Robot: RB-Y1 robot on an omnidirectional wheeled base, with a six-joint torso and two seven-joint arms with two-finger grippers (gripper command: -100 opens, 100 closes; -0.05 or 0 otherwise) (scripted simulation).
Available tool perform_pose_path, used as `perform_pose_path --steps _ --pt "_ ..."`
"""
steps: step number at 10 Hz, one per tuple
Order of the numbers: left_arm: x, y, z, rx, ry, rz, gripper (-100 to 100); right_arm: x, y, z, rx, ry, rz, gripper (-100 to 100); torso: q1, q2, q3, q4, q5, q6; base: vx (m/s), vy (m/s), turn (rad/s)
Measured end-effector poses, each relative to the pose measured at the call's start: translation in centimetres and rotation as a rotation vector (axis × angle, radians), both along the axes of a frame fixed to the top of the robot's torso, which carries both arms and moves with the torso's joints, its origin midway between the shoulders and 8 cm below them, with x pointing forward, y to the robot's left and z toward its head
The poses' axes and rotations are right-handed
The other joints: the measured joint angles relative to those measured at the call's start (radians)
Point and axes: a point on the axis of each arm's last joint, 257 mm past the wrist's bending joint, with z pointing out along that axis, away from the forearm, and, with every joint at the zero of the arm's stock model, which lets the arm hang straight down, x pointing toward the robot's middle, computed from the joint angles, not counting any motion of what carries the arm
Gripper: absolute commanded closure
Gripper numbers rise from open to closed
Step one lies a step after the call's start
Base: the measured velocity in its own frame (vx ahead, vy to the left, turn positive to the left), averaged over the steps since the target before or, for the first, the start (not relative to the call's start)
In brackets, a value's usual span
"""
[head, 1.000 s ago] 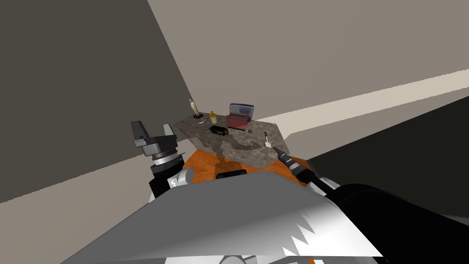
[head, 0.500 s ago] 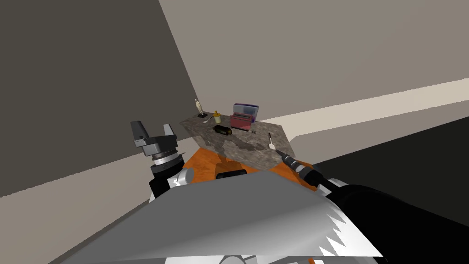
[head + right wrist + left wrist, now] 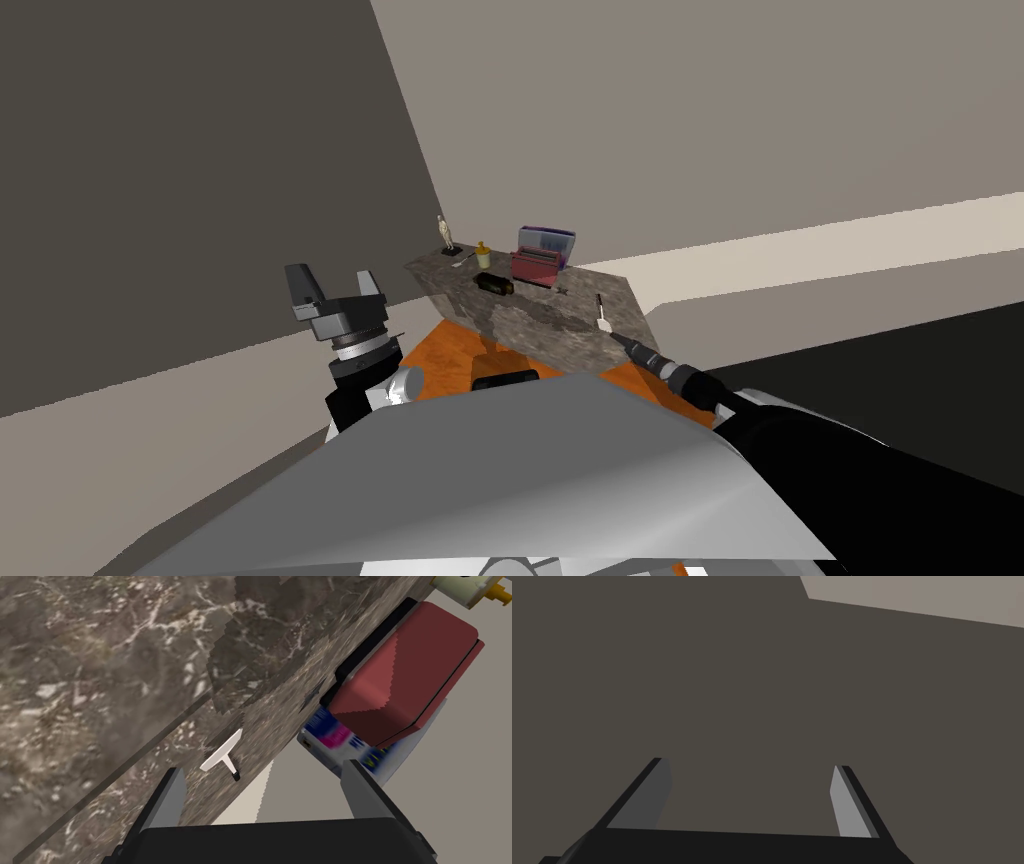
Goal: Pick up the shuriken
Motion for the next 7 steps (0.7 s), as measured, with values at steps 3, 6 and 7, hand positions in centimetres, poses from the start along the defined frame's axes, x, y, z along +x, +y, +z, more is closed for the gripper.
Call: perform_pose_path --steps 3,6,7 --pt "0.0 0.0 0.0 0.0 0.0 0.0 0 -1.2 -2.1 -0.7 -0.046 0.082 0.012 -100 -0.001 0.0 0.0 0.0 0.0 0.0 0.033 0.028 0.185" --pt "0.0 0.0 0.0 0.0 0.0 0.0 0 -3.2 -4.6 -1.4 -0.093 0.176 0.014 -100 0.0 -0.001 -0.001 0.0 0.0 0.0 0.039 0.025 0.157" --pt "0.0 0.0 0.0 0.0 0.0 0.0 0 -3.4 -5.0 -1.6 -0.105 0.195 0.02 -100 -0.001 -0.001 -0.001 0.0 0.0 0.0 0.049 0.029 0.201"
